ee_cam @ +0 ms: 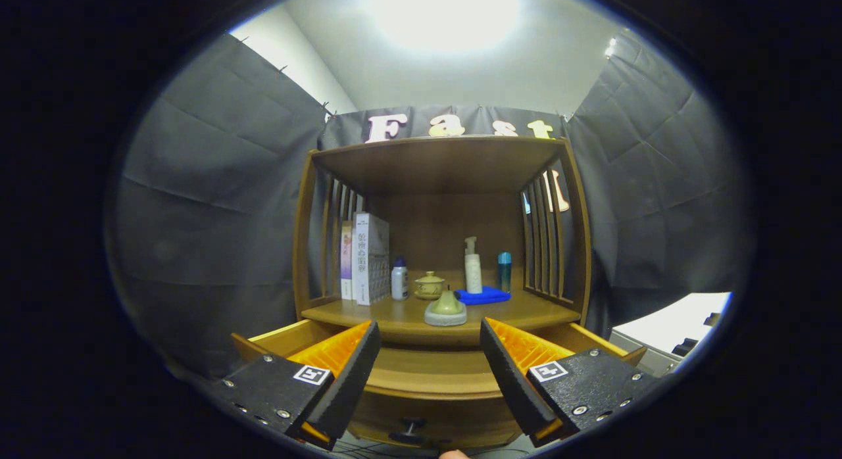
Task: Pull open the drawer, take out the items inside it, and place them on the countertop above the cabinet.
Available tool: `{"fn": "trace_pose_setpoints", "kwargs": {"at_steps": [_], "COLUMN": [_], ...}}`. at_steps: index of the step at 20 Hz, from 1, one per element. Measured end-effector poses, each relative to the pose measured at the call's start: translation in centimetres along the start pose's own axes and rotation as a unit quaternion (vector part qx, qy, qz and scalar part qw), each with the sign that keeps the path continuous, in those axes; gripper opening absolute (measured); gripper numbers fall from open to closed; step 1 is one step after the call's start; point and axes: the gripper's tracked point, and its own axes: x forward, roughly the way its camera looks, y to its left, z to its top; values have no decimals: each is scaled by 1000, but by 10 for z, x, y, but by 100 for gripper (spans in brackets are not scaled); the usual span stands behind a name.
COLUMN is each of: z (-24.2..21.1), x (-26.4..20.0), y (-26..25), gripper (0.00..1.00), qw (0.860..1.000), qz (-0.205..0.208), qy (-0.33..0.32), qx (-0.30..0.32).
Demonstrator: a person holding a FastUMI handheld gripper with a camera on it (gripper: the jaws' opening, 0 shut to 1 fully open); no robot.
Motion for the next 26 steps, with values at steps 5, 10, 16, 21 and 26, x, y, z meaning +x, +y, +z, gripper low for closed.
{"fn": "trace_pose_setpoints", "kwargs": {"at_steps": [5,10,16,21,26], "z": [-26,-54,-92,-132,-144], "x": [-21,-35,-32,-27,-19], "y": [14,11,8,13,12], "gripper": [95,95,95,95,95], "qw": [1000,1000,998,993,993], "qz": [12,-1,-12,-19,-35], "qy": [6,26,65,117,117], "qx": [-25,-7,-2,5,-8]}}
